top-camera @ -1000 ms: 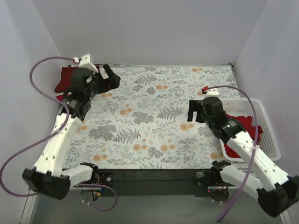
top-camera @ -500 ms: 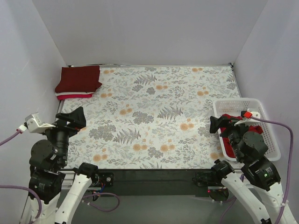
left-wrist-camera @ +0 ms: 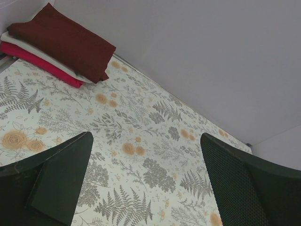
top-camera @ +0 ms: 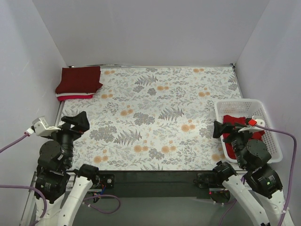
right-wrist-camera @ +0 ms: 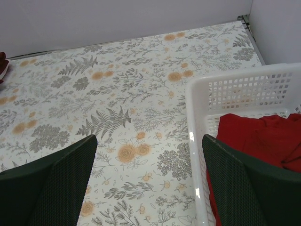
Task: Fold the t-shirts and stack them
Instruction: Reset both grippers
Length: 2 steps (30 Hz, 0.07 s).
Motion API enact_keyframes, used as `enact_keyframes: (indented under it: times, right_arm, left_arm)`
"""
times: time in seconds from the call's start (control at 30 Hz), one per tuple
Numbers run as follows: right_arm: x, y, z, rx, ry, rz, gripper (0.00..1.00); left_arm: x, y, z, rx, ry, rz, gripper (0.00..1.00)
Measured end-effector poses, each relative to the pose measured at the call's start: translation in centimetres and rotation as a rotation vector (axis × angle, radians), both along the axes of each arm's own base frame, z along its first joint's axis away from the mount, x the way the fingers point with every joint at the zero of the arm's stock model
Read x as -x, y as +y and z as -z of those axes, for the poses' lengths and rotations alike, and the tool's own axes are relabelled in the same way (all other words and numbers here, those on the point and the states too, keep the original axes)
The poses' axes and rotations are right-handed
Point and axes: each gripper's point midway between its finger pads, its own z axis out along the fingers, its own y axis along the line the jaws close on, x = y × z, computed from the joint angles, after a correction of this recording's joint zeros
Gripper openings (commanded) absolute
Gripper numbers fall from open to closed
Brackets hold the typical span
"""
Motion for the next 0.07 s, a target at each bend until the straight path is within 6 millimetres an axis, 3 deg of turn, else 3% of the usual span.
enact_keyframes:
  times: [0.07]
  right_arm:
    - [0.04, -0.02, -0.03, -0.001, -0.002, 0.000, 0.98]
  left_arm:
    - [0.05, 0.01, -0.03, 0.001, -0.003, 0.000, 0.98]
